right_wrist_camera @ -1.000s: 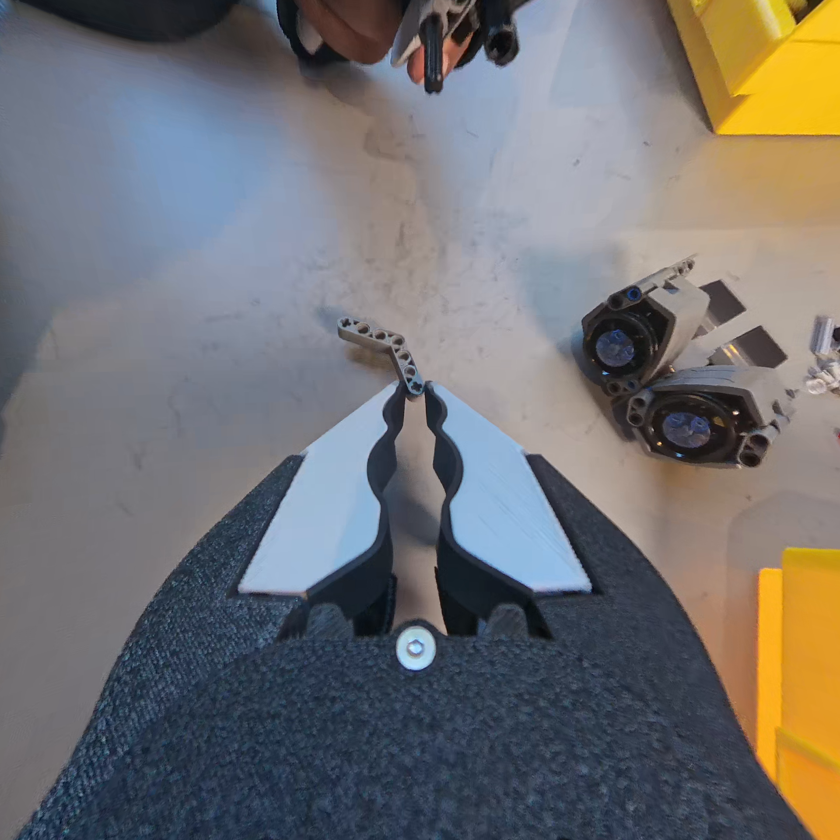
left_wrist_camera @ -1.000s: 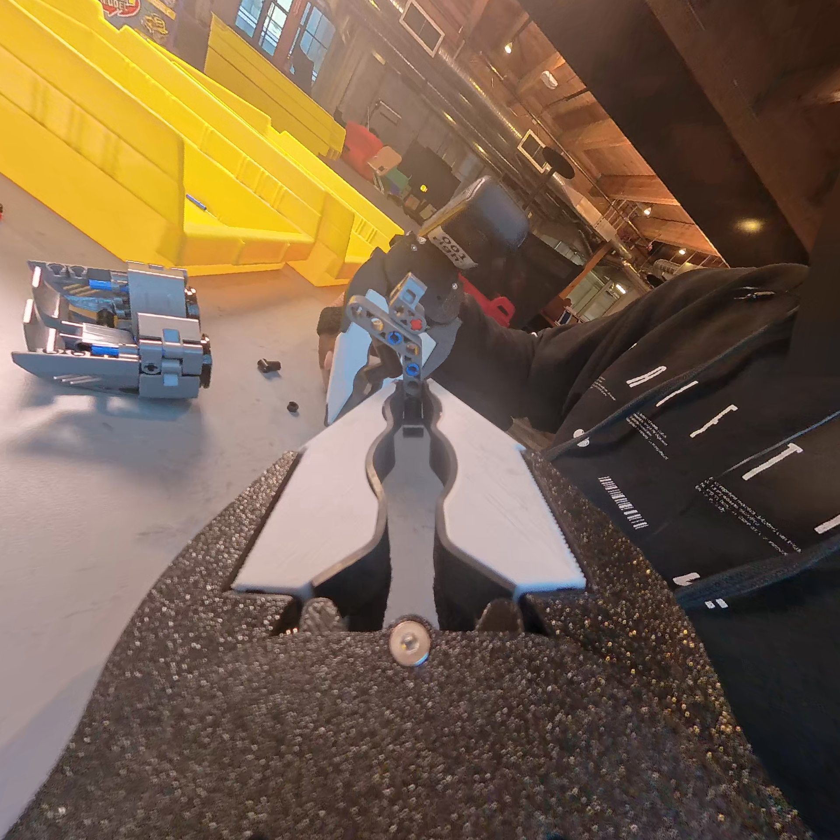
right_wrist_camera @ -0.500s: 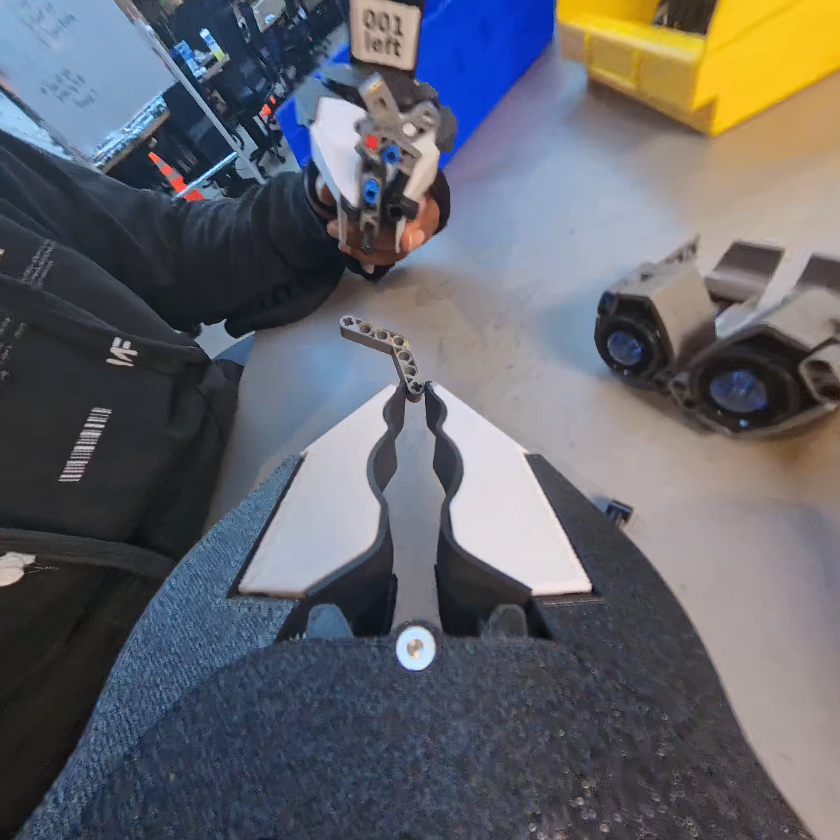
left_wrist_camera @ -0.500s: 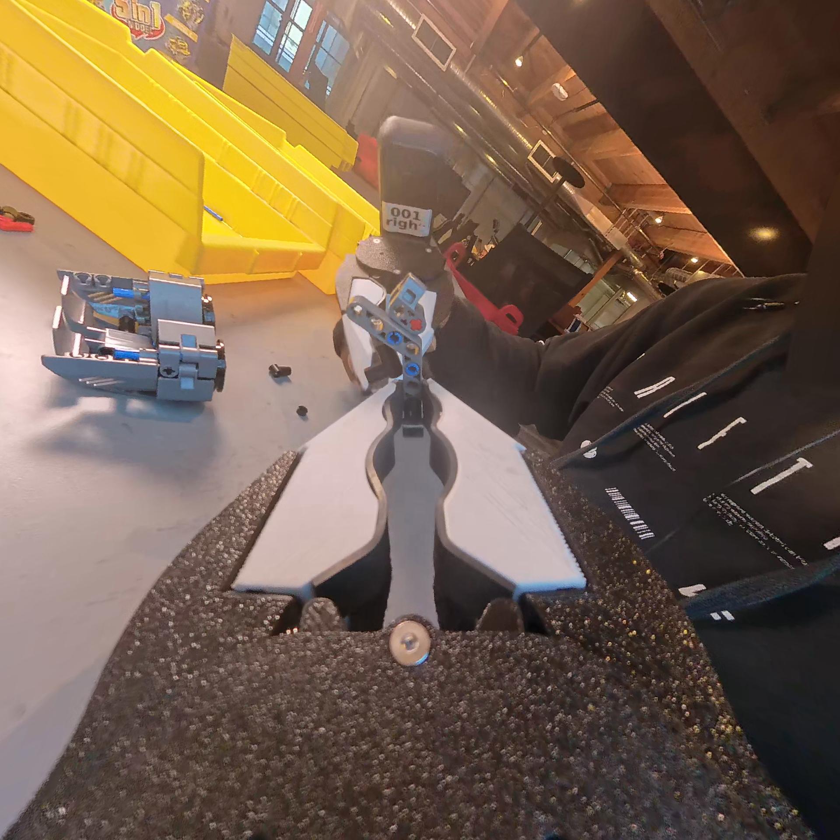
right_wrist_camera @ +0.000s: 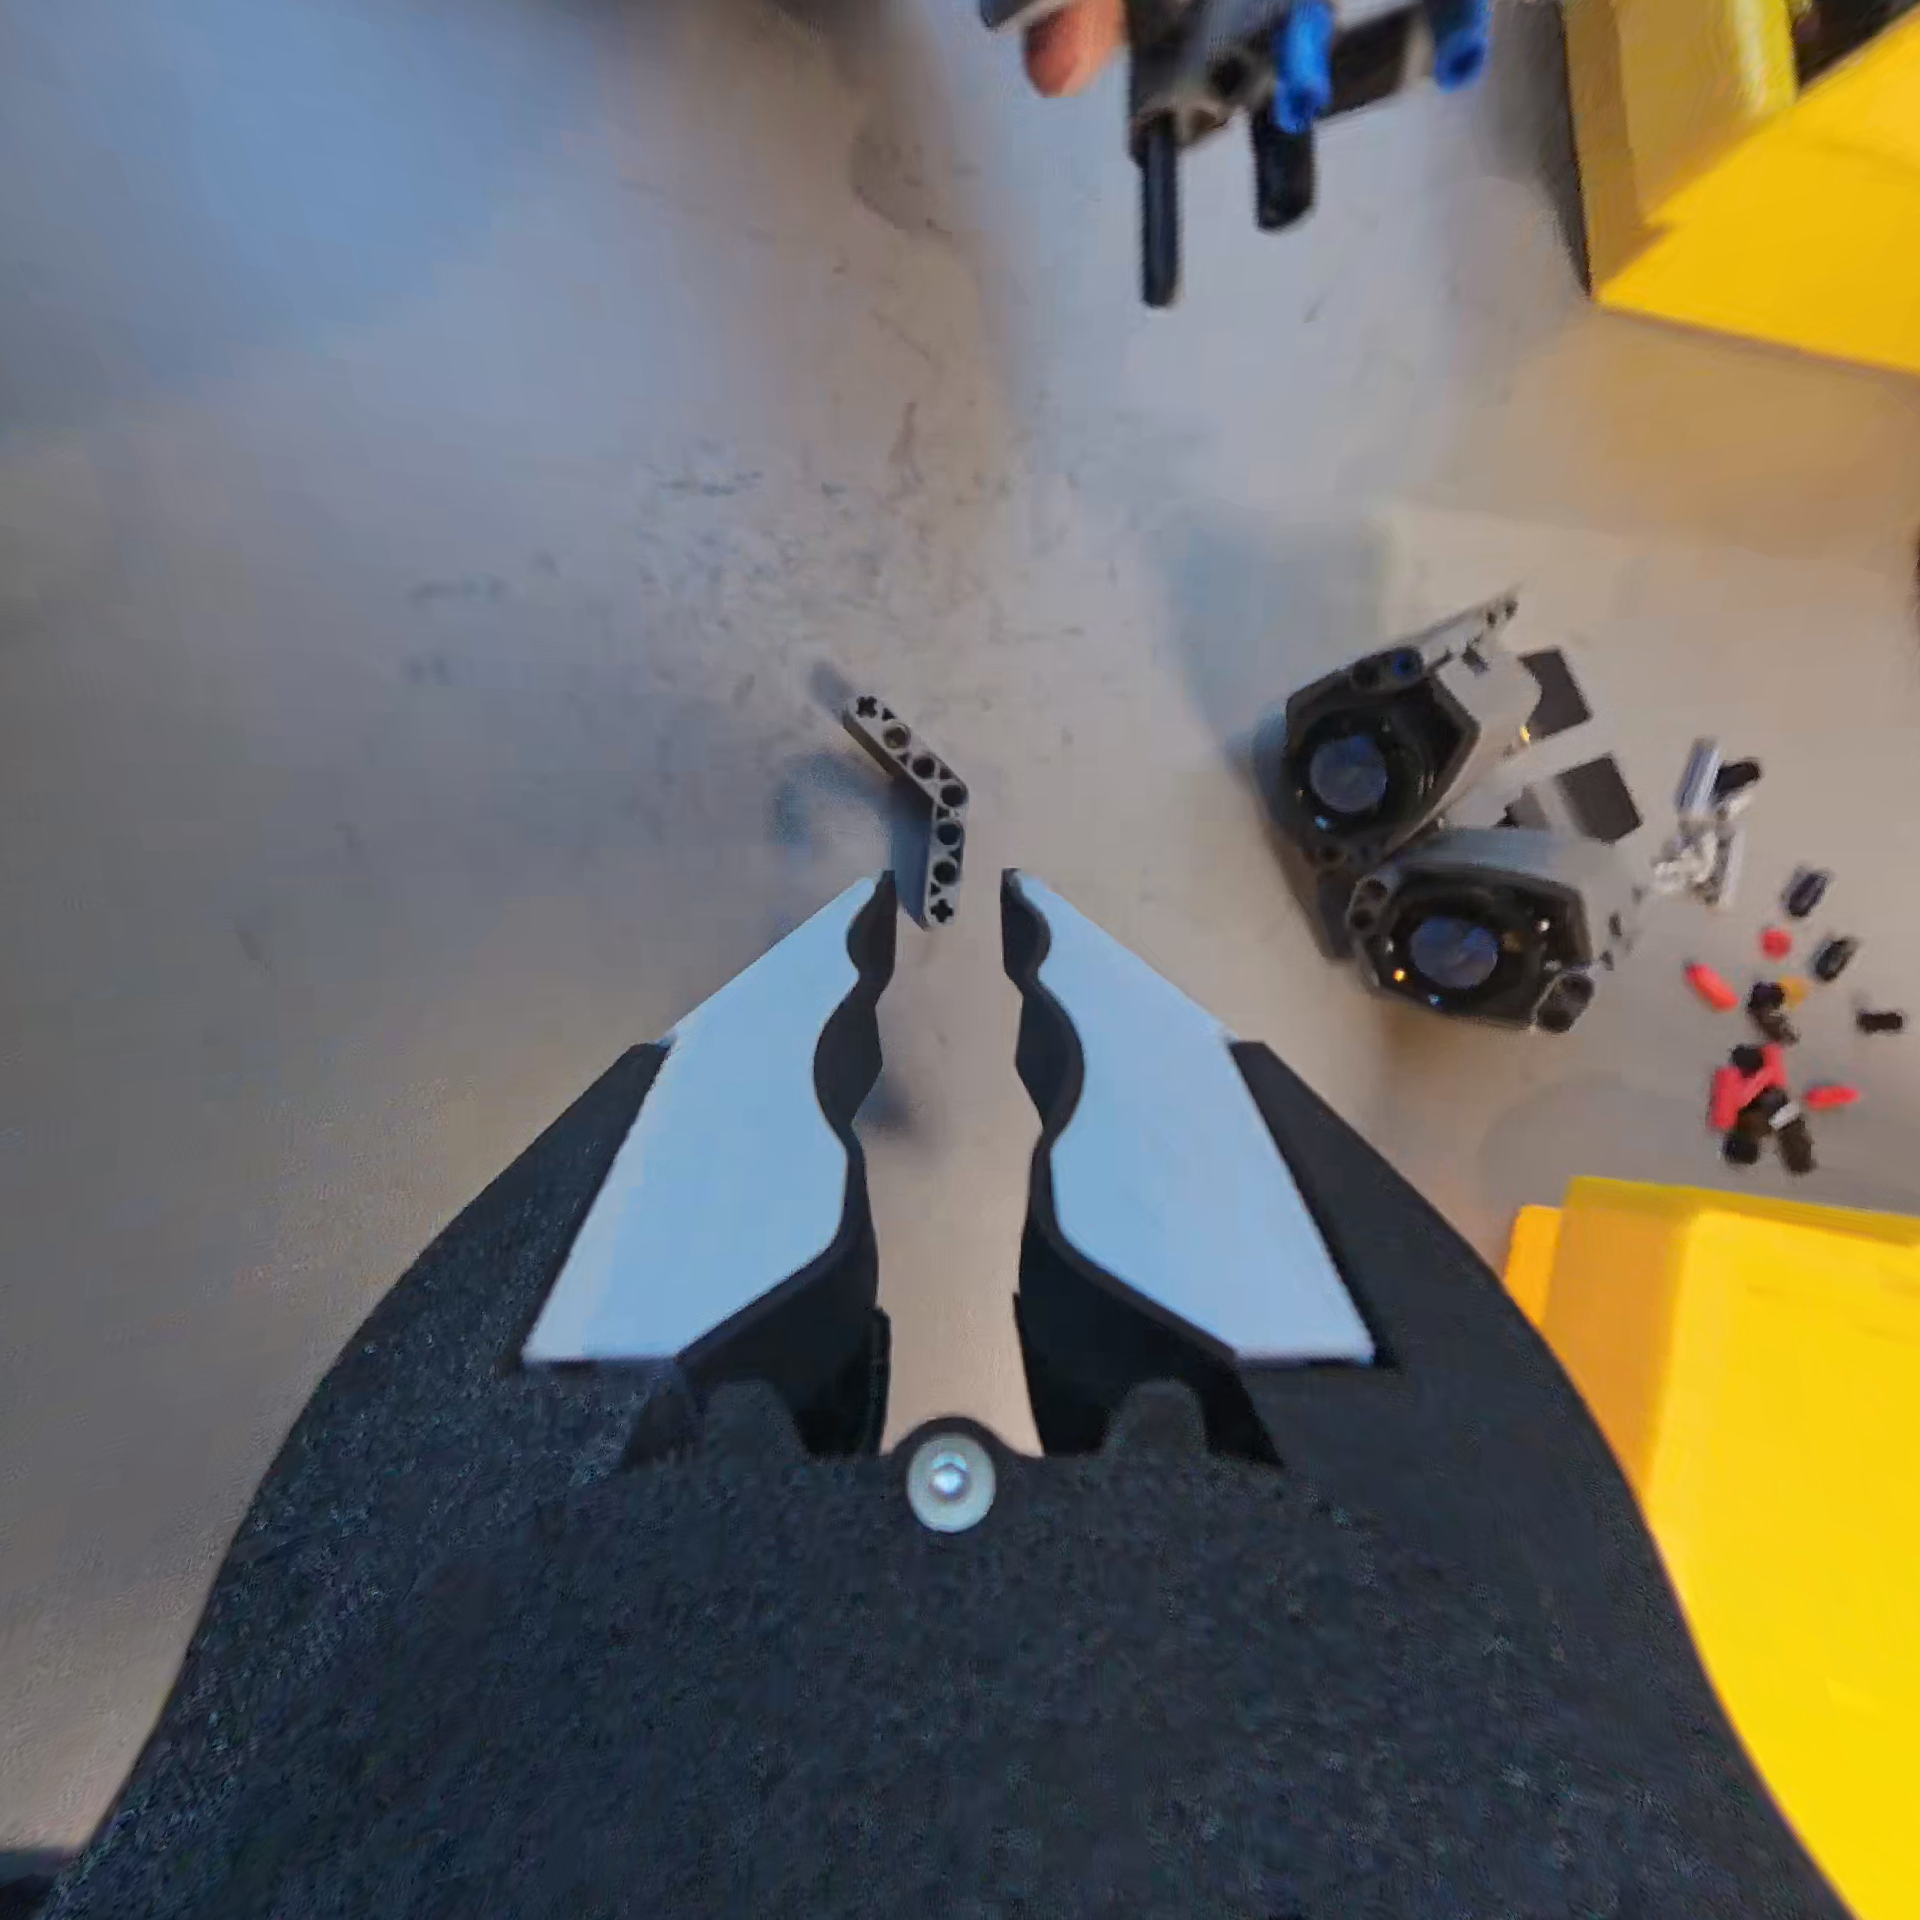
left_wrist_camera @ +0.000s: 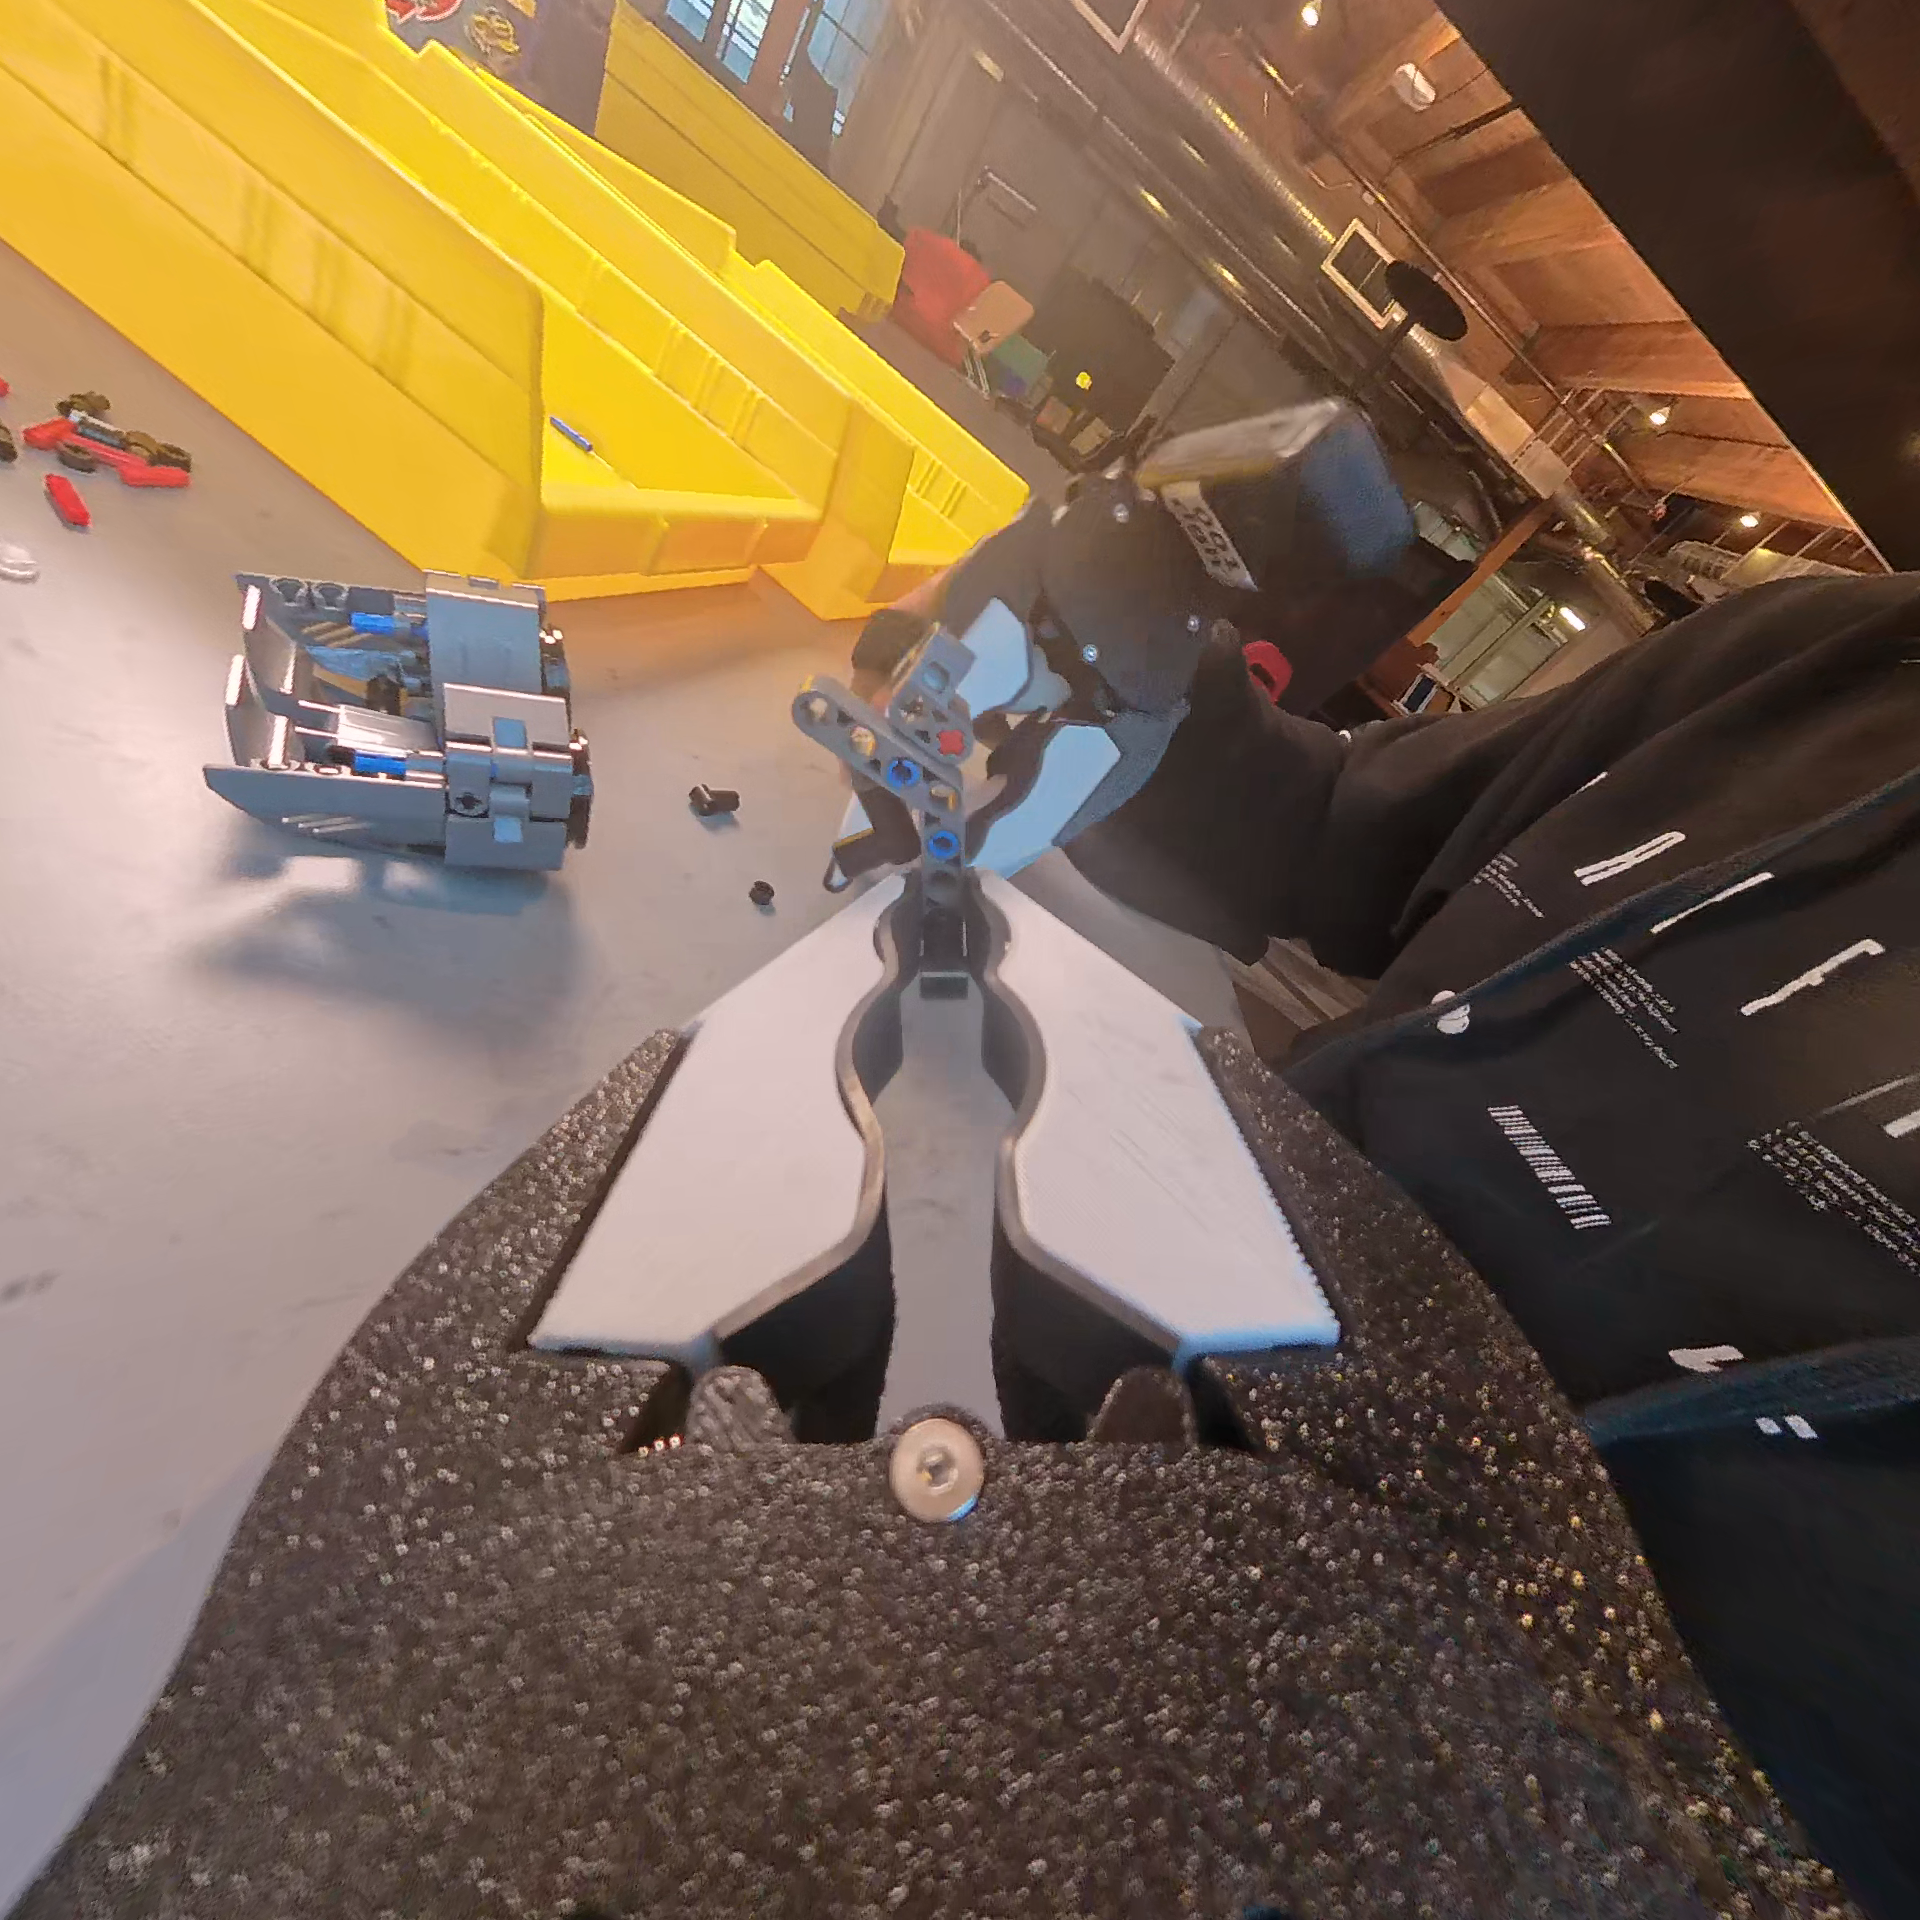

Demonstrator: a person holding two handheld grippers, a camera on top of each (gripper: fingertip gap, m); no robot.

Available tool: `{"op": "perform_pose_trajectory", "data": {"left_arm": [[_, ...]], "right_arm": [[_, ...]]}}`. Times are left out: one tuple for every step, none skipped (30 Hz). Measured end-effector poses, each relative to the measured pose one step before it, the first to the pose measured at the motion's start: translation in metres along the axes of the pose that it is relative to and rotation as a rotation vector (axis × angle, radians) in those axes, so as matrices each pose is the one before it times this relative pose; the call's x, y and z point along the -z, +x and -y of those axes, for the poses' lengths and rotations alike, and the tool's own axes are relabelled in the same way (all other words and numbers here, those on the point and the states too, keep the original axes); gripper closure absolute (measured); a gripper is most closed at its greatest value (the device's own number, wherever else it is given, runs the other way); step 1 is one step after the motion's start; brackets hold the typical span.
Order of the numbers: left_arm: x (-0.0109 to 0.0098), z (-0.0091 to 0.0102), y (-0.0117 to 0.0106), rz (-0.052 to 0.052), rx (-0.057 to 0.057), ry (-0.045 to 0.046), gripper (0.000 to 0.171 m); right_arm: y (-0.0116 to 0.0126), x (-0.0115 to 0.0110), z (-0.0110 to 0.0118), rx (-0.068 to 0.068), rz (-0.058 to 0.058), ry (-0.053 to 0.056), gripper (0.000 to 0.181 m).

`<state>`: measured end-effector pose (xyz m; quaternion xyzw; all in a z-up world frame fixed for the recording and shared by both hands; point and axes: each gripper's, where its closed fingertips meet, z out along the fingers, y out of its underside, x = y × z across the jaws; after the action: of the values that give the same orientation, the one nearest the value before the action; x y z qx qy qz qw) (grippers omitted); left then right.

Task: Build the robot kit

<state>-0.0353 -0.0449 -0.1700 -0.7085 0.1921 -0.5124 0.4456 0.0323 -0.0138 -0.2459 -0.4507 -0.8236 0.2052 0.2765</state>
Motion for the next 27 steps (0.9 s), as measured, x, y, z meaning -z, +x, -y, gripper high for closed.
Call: {"op": "perform_pose_trajectory", "data": {"left_arm": [[0.00072,0.00058,-0.00037,0.0033,-0.0007,0.00284,0.165],[0.00044,0.00047,-0.00022,0.002,-0.0006,0.00166,0.165],[0.00031,0.00028,-0.00003,0.0015,-0.0005,0.00153,0.165],[0.00003,0.00018,0.00004,0.0009,-0.0004,0.00048,0.165],[-0.00012,-0.00012,0.00029,-0.0002,-0.0006,-0.00125,0.165],[-0.00022,-0.00017,0.0005,-0.0006,-0.0013,-0.00158,0.165],[-0.00021,-0.00013,0.00081,-0.0011,-0.0022,-0.00161,0.165],[-0.00027,-0.00019,0.00079,-0.001,-0.0028,-0.00195,0.165],[-0.0002,-0.00027,0.00058,-0.0005,-0.0023,-0.00244,0.165],[-0.0001,-0.00031,0.00027,0.0005,-0.0012,-0.00219,0.165],[0.00003,-0.00032,-0.00001,0.0006,0.0002,-0.00116,0.165],[0.0,-0.00018,-0.00021,0.0,0.0021,-0.00038,0.165],[0.0,-0.00011,-0.00022,-0.0004,0.0034,0.00021,0.165],[0.0001,-0.00001,-0.00026,0.0,0.0036,0.00019,0.165],[0.00019,-0.00002,-0.0002,0.0005,0.0026,0.00027,0.165],[0.00016,0.00006,0.00003,0.0002,0.002,0.0002,0.165],[0.00021,0.00008,0.00013,-0.0006,0.0011,-0.00031,0.165],[0.00015,-0.00003,0.00032,-0.0004,0.0002,-0.00062,0.165],[0.00015,0.0,-0.00004,0.0007,0.0006,-0.00071,0.165],[0.00012,-0.00011,-0.00029,0.0009,0.0025,-0.00063,0.165],[0.0001,0.0,-0.00026,0.0001,0.0037,0.00022,0.165],[0.00014,0.00011,-0.00021,-0.0003,0.0042,0.00086,0.165],[0.00012,0.00024,-0.0002,-0.0001,0.0038,0.00123,0.165],[0.00006,0.00001,-0.00027,0.0003,0.0038,0.00124,0.165],[0.00003,0.00014,-0.00027,0.0002,0.0037,0.00116,0.165],[0.0,0.00014,-0.00005,-0.0007,0.0027,0.00111,0.165],[-0.0001,-0.00004,0.00009,-0.0011,0.0017,0.00051,0.165]], "right_arm": [[-0.00417,0.00137,0.00441,0.0452,0.0091,0.0198,0.163],[-0.00471,0.00006,0.00467,0.0225,0.0204,0.0199,0.163],[-0.00223,-0.00136,0.00264,0.0053,0.0128,0.0071,0.163],[0.00134,-0.00262,-0.00077,-0.0027,-0.0011,-0.0107,0.163],[0.00264,-0.00335,-0.00337,-0.0084,-0.0045,-0.0243,0.162],[0.00083,-0.00365,-0.00411,-0.0138,0.0098,-0.0238,0.162],[-0.00197,-0.00357,-0.00373,-0.0252,0.0289,-0.0169,0.161],[-0.00049,-0.00088,0.00183,-0.0358,0.0289,0.0191,0.163],[-0.00168,-0.00119,-0.00129,-0.0482,0.0414,0.0003,0.166],[-0.00059,-0.00057,-0.00077,-0.0547,0.0374,0.002,0.167],[-0.00061,-0.00055,-0.00059,-0.0567,0.0405,0.0012,0.168],[0.00113,-0.00034,0.00034,-0.0551,0.0303,0.0051,0.171],[0.00223,0.00002,0.00025,-0.0378,0.0228,0.0013,0.175],[-0.00012,0.00033,0.00016,-0.0536,0.0373,-0.0014,0.175],[-0.00015,0.00038,0.0,-0.0677,0.0393,-0.005,0.175],[-0.0001,0.00033,0.00024,-0.0638,0.0356,-0.0048,0.175],[0.00014,0.00009,0.00057,-0.0483,0.0281,-0.0012,0.175],[-0.00021,-0.0001,0.00045,-0.0375,0.022,0.0025,0.175],[-0.00068,0.00012,0.00042,-0.0371,0.023,0.0069,0.173],[-0.00183,0.00046,0.0002,-0.0371,0.0312,0.0078,0.17],[-0.00094,0.00107,0.00019,-0.0277,0.0216,0.0078,0.166],[0.00177,0.00151,0.00072,-0.0025,-0.0074,0.0101,0.164],[0.0022,0.00202,0.00117,0.026,-0.0253,0.0137,0.159],[0.00148,0.00227,0.0009,0.0372,-0.0299,0.0122,0.158],[0.00235,0.0026,0.00223,0.0388,-0.0388,0.0188,0.158],[0.0033,0.00262,0.00247,0.0472,-0.0493,0.0171,0.159],[0.00409,0.0024,0.00185,0.0699,-0.0651,0.0096,0.16]]}}
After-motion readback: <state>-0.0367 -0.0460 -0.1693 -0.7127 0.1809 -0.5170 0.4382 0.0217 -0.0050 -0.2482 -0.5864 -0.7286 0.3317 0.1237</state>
